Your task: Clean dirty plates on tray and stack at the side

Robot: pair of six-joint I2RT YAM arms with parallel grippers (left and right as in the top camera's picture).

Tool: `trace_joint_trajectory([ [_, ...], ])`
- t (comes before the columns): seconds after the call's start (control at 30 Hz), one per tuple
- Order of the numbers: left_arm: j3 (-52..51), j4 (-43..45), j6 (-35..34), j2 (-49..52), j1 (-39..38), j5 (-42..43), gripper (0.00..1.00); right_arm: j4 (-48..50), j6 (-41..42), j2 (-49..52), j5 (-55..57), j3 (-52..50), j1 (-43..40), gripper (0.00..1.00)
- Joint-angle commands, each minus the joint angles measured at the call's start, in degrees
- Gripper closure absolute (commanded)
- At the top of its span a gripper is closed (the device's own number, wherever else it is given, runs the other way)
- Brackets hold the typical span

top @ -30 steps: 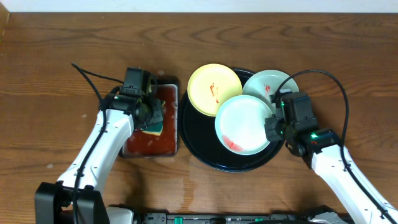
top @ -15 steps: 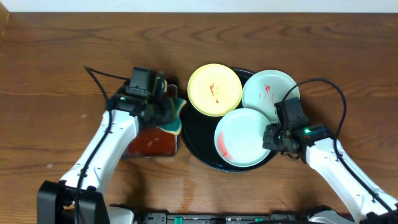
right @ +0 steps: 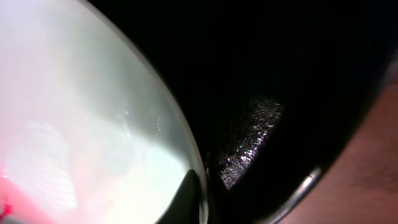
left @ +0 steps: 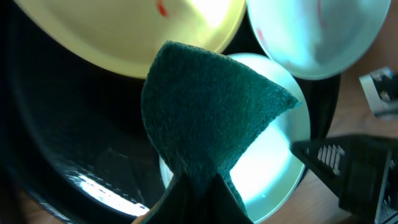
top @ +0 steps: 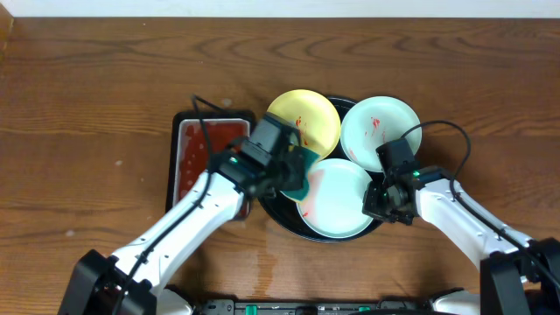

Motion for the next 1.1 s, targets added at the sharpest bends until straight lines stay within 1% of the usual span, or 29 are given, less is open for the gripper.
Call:
trace_joint_trajectory([
  [0.0,-0.22,0.13,-2.25,0.42,-3.08,-5.92,0.93,-0.11,0.42,1.53,-1.79,-0.66,0.50,0.83],
  [0.07,-0.22,0.11,-2.21,0.42,-4.44,-6.71,0.93,1.16,-1.03,1.51,-1.66,-0.63,0.50,0.64],
  [0.1,-0.22,0.11,-2.23,0.42,-4.79,-6.71,0.93,2.23,-2.56,1.51,-1.66,-0.63,0.46,0.57],
  [0.13,-0.22,0.09,-2.21,0.42,-5.01,-6.71,0.93,3.30,-3.93,1.51,-1.66,-0.63,0.44,0.54],
  [0.2,-0.22,0.02,-2.21,0.42,-5.01,-6.71,0.93,5.97,-6.36,1.51,-1.66,-0.63,0.44,0.54],
  [0.33,-0.22,-0.13,-2.21,0.42,-5.01,-6.71,0.93,11.74,-9.92,1.51,0.57,-0.63,0.39,0.59],
  [0.43,-0.22,-0.17,-2.21,0.42,-5.01,-6.71,0.93,13.68,-10.56,1.51,4.90,-0.63,0.22,0.58],
  [0.53,-0.22,-0.15,-2.21,0.42,-5.01,-6.71,0.93,13.79,-10.58,1.51,7.96,-0.63,0.24,0.64],
  [0.63,-0.22,-0.15,-2.21,0.42,-5.01,-6.71,0.93,13.55,-10.60,1.51,7.98,-0.66,0.26,0.73],
  [0.77,-0.22,-0.15,-2.21,0.42,-5.01,-6.71,0.92,13.53,-10.54,1.53,7.74,-1.29,0.70,0.92],
  [0.8,-0.22,-0.15,-2.21,0.42,-5.01,-6.71,0.93,13.46,-10.54,1.53,7.50,-1.51,0.81,0.96],
  [0.83,-0.22,-0.15,-2.21,0.42,-5.01,-6.71,0.93,13.31,-10.54,1.51,6.93,-1.75,0.85,0.98],
  [0.97,-0.22,-0.15,-2.19,0.42,-5.01,-6.71,0.92,11.45,-10.54,1.51,1.77,-1.99,0.83,0.99],
  [1.07,-0.22,-0.15,-2.19,0.42,-5.01,-6.71,0.92,9.18,-10.51,1.51,-6.51,-1.99,0.85,0.99],
])
